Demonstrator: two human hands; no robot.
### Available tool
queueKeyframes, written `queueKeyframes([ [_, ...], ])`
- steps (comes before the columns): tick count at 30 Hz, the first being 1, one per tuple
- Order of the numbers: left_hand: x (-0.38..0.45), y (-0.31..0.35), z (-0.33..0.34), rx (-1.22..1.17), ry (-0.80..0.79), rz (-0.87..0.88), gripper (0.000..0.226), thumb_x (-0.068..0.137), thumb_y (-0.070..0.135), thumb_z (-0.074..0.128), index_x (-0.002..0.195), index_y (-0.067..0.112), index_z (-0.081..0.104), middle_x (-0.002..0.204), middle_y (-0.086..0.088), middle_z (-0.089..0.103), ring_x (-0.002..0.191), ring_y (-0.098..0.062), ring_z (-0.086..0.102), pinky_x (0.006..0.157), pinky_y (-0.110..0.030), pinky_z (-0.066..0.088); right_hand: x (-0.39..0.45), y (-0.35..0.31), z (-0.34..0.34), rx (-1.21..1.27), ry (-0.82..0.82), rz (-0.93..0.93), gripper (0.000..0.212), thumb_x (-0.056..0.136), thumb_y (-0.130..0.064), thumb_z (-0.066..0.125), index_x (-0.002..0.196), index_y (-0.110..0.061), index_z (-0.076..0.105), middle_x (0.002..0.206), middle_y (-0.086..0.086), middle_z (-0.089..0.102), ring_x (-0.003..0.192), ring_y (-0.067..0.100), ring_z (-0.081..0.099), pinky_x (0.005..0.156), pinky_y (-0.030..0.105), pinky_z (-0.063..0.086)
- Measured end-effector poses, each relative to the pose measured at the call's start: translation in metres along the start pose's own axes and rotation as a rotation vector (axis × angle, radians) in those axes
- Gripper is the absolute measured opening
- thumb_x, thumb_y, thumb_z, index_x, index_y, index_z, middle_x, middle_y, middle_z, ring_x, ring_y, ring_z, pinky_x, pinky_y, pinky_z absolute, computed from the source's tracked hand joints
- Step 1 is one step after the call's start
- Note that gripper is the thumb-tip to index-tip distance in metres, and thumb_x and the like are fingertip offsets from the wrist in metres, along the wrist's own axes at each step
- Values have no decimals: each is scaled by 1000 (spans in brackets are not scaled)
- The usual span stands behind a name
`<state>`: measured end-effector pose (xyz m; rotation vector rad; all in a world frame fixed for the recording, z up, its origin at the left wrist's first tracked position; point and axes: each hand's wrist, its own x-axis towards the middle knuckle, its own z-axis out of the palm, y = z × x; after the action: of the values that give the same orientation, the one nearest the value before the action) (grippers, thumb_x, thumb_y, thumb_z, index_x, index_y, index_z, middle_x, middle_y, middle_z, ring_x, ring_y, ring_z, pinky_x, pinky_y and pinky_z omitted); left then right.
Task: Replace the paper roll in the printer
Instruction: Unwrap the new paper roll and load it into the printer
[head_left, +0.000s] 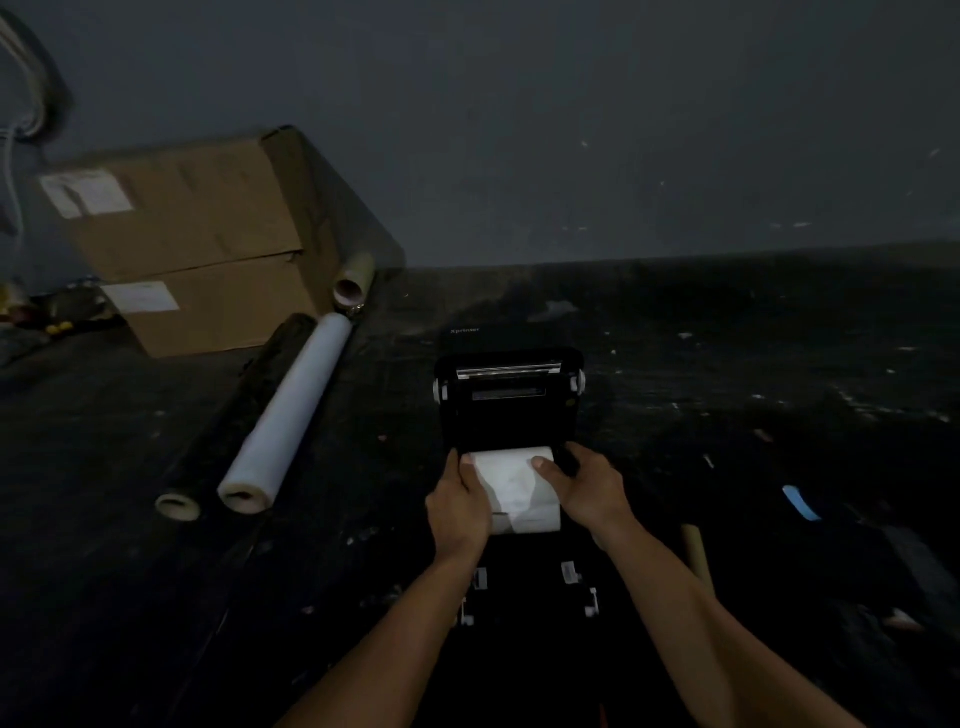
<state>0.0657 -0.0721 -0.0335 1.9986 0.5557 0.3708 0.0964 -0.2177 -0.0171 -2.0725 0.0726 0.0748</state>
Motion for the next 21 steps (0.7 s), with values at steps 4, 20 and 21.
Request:
queueKeyframes([
  [4, -2, 3, 2, -16, -31, -1, 44, 101, 30, 32, 141, 15, 41, 138, -16, 52, 124, -30, 50, 104, -27, 35, 1, -5, -6, -5, 12, -5, 61, 81, -42, 66, 129, -8, 52, 128, 14, 59, 116, 27, 54, 86, 21, 38],
  [20, -4, 5, 6, 6, 12, 49, 44, 101, 26, 35, 144, 17, 36, 136, -18, 54, 123, -31, 51, 103, -26, 35, -2, -3, -3, -109, 52, -36, 47, 83, -41, 64, 113, -5, 60, 111, 15, 67, 104, 29, 61, 78, 22, 41],
  [21, -4, 6, 6, 10, 15, 57, 44, 101, 26, 35, 144, 17, 35, 135, -19, 54, 122, -32, 51, 103, -27, 36, -2, -3, -2, -93, 44, -18, 48, 83, -41, 64, 114, -5, 59, 113, 15, 66, 105, 29, 61, 78, 21, 41],
])
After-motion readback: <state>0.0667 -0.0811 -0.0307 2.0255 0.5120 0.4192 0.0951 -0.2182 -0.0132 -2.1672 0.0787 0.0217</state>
